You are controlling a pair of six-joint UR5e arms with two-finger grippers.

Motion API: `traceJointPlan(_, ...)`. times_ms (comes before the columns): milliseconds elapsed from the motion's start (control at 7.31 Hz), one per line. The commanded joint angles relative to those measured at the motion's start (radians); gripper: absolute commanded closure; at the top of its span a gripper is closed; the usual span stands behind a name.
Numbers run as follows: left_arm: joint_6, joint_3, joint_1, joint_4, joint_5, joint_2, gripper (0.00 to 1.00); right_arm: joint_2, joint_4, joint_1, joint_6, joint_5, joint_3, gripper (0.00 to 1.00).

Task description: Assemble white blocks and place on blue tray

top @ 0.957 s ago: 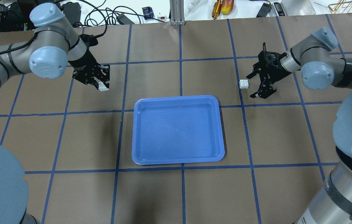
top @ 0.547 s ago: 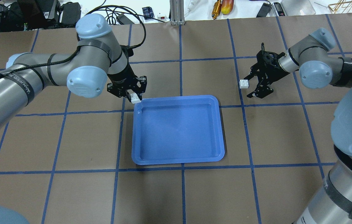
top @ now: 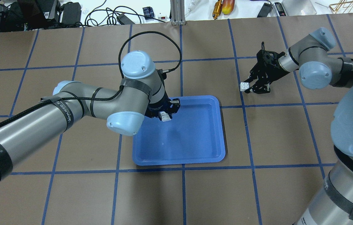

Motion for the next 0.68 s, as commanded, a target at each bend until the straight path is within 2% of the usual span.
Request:
traceJointPlan(0,-0.029,-0.045,-0.033,0.025,0.002,-0.003,0.98,-0.011,-0.007,0.002,0.008,0.001,-0.001,0.9)
traceJointPlan(274,-0.002,-0.067,-0.033,0.027,-0.001,-0.004,0.97,-0.058,0.008,0.008,0.008,0.04,0.011,0.92)
traceJointPlan(410,0.03,-0.067,-0.033,0.027,0.002,-0.012,0.86,-0.112,0.029,0.027,0.01,0.04,0.025,0.92)
traceJointPlan(547,0.029,-0.058,-0.033,0.042,0.002,-0.027,0.49,-0.187,0.043,0.063,0.011,0.038,0.072,0.91)
